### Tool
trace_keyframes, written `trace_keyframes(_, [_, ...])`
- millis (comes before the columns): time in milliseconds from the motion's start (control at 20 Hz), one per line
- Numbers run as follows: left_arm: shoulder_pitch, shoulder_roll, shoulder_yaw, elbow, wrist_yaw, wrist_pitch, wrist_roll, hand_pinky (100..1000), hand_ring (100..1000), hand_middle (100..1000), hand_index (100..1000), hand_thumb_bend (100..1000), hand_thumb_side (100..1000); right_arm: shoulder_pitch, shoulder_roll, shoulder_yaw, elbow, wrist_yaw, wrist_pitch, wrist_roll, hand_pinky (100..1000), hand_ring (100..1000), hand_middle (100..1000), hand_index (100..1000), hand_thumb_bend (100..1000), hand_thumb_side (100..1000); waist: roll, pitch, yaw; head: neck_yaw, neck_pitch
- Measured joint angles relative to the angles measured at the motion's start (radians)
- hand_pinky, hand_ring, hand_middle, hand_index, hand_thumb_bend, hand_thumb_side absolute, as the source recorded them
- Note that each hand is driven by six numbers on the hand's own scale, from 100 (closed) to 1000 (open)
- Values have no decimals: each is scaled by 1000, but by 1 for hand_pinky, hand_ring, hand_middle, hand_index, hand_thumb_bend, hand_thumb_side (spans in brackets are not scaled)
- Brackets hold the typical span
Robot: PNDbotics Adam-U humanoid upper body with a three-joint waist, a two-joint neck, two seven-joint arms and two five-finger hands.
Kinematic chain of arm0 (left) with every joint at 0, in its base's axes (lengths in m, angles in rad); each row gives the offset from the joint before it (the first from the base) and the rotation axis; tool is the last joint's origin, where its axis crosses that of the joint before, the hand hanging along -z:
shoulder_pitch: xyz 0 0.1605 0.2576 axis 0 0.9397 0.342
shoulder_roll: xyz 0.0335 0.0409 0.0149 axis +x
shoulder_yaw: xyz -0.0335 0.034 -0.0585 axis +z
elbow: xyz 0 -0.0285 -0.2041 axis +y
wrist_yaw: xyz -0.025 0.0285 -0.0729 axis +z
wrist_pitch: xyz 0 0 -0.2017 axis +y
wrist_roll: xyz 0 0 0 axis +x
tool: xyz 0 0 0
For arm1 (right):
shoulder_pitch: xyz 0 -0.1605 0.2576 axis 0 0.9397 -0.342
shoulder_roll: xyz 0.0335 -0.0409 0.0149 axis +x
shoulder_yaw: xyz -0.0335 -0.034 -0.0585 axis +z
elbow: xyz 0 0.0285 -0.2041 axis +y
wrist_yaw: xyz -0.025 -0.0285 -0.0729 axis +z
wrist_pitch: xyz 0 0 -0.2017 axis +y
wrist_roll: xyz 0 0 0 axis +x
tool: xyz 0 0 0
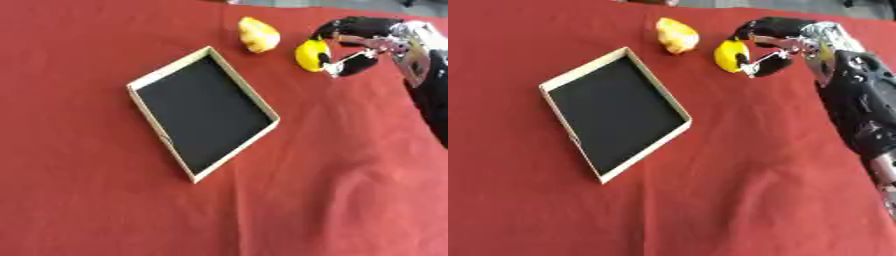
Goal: Pick up objects on the table and place them in the box.
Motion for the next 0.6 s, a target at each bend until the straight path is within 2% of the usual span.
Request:
trace_keyframes(50, [0,0,0,0,0,0,-1,854,709,802,892,100,719,0,0,0,1,7,0,-14,857,813,527,725,100,387,0,0,0,0,0])
trace_keyframes(100, [-1,0,0,0,0,1,-2,854,708,801,891,100,723,0,1,0,2,13,1,-30,850,792,493,676,100,444,0,0,0,0,0])
trace_keyframes(150, [-1,0,0,0,0,1,-2,854,708,801,890,100,720,0,2,0,3,17,3,-45,846,782,475,651,100,387,0,0,0,0,0])
trace_keyframes(200, [-1,0,0,0,0,1,-3,854,708,800,890,100,719,0,3,0,5,17,4,-59,842,773,459,626,100,379,0,0,0,0,0])
trace_keyframes(250, [-1,0,0,0,1,1,-3,854,708,800,889,100,720,1,4,0,6,16,7,-76,828,743,411,554,100,345,0,0,0,0,0])
trace_keyframes(450, [-1,0,0,0,2,3,-4,854,708,800,889,100,720,6,10,-7,3,-32,18,-140,807,689,361,486,100,281,1,0,-4,0,0])
trace_keyframes(600, [-1,0,0,0,2,4,-6,854,708,800,889,100,719,13,10,-7,-13,-87,24,-179,806,678,359,482,100,250,3,-1,-6,0,0])
